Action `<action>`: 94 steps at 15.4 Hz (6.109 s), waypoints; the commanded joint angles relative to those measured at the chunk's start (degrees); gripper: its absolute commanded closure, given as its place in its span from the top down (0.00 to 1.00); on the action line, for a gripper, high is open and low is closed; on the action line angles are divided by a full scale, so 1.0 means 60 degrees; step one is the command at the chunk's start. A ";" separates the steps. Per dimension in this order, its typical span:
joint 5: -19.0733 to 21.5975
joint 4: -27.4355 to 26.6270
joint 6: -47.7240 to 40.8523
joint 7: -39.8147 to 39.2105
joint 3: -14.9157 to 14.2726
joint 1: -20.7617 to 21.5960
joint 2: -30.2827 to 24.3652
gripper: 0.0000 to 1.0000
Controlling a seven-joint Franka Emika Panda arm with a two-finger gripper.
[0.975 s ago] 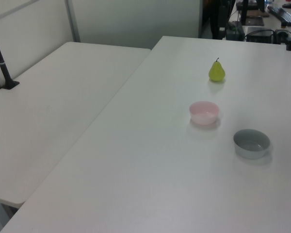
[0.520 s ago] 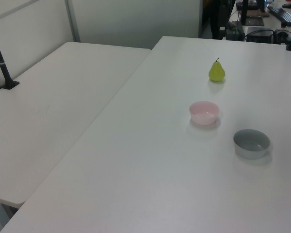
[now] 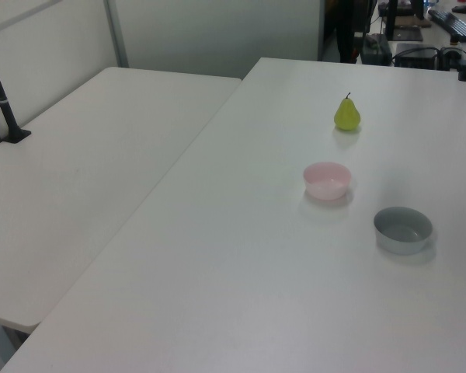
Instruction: Place the pear in the bowl
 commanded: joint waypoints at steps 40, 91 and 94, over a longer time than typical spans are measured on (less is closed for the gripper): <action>0.0703 -0.2196 0.6466 -0.3031 -0.1226 -0.2192 0.3622 1.00; 0.0630 -0.2298 0.3037 0.0234 -0.0464 0.1630 0.0984 0.29; 0.0615 -0.2604 0.3987 0.0717 -0.0406 0.1748 0.1586 0.29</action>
